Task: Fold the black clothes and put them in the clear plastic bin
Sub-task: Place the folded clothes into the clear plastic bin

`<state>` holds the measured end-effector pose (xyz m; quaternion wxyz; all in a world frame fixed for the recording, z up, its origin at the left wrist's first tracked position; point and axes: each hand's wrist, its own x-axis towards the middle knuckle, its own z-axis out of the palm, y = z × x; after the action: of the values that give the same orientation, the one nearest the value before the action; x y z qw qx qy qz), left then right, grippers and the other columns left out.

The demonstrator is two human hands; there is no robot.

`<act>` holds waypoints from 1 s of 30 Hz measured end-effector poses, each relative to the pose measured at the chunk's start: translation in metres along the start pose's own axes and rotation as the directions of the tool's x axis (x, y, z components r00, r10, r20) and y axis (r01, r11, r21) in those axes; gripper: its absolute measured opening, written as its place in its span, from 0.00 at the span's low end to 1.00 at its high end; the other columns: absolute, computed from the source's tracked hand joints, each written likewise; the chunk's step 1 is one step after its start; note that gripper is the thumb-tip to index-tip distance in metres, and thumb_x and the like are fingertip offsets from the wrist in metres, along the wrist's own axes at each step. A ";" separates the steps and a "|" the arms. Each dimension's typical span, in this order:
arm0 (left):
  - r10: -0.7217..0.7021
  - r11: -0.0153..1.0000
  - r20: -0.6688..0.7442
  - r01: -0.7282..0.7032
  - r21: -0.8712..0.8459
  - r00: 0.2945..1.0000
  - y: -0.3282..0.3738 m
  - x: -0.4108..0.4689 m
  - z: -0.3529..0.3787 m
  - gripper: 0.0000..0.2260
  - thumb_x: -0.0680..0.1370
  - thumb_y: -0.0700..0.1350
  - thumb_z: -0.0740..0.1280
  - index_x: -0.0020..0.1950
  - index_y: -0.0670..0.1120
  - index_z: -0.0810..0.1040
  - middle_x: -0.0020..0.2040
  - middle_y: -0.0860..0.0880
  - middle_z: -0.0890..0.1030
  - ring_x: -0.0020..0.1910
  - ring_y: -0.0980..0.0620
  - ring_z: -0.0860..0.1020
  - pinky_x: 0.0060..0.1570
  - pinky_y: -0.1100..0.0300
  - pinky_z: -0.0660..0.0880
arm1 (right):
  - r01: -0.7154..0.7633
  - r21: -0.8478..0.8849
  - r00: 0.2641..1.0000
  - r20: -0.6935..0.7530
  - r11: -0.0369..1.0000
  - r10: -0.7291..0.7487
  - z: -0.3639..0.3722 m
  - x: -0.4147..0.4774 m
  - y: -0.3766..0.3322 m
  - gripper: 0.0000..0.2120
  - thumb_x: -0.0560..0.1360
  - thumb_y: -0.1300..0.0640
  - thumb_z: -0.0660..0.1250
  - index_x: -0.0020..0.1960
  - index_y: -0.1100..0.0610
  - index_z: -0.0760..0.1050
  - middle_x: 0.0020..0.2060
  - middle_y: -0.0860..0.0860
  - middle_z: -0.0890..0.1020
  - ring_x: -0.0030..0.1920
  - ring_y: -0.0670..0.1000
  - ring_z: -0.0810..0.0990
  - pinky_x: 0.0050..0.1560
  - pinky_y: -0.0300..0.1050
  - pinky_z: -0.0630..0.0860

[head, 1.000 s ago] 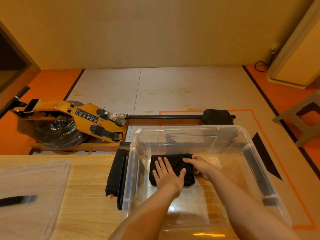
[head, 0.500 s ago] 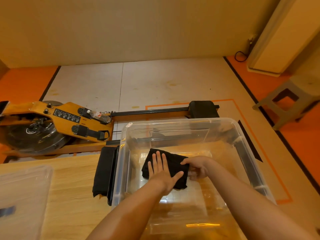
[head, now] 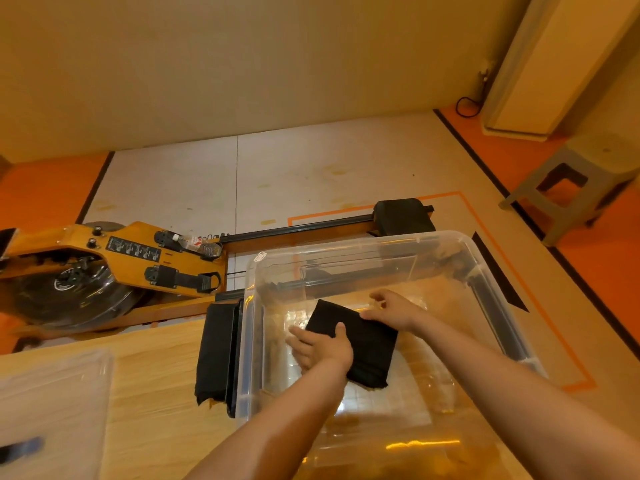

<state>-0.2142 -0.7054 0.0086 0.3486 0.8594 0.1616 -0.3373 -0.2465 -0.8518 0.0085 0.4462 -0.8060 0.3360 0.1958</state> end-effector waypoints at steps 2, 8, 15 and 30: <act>-0.160 0.977 0.024 0.162 -0.136 0.987 0.004 0.004 0.002 0.44 0.79 0.56 0.64 0.78 0.44 0.34 0.79 0.41 0.46 0.77 0.41 0.52 0.74 0.48 0.52 | 0.054 -0.027 0.998 0.023 0.998 -0.053 0.009 0.002 -0.004 0.28 0.78 0.49 0.67 0.74 0.57 0.63 0.72 0.54 0.68 0.70 0.54 0.69 0.67 0.46 0.66; -0.254 0.879 0.204 0.314 -0.360 0.945 -0.016 0.039 0.018 0.31 0.77 0.55 0.66 0.71 0.37 0.60 0.66 0.36 0.72 0.62 0.36 0.75 0.60 0.42 0.75 | 0.070 -0.118 0.991 0.117 0.990 -0.056 0.017 0.004 -0.003 0.24 0.80 0.47 0.61 0.73 0.53 0.65 0.68 0.55 0.72 0.66 0.54 0.72 0.64 0.45 0.71; -0.039 0.979 0.130 0.064 -0.196 0.991 -0.013 0.030 0.018 0.28 0.78 0.46 0.68 0.70 0.39 0.57 0.67 0.37 0.69 0.64 0.36 0.72 0.63 0.43 0.72 | 0.022 -0.280 0.982 0.188 0.960 0.033 0.004 -0.002 0.003 0.20 0.82 0.49 0.57 0.72 0.55 0.66 0.68 0.55 0.72 0.65 0.55 0.73 0.63 0.47 0.70; 0.489 0.871 0.339 -0.475 -0.129 0.804 0.012 0.021 0.067 0.20 0.76 0.51 0.70 0.59 0.49 0.62 0.55 0.48 0.75 0.56 0.46 0.78 0.55 0.51 0.77 | -0.279 -0.250 0.960 -0.036 0.927 0.279 -0.021 -0.033 0.049 0.24 0.82 0.48 0.56 0.73 0.60 0.59 0.66 0.58 0.73 0.64 0.56 0.74 0.65 0.48 0.70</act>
<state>-0.2243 -0.7608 -0.0359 0.4623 0.7887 -0.1222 -0.3864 -0.3040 -0.8755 0.0111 0.3075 -0.8004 0.4192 0.2985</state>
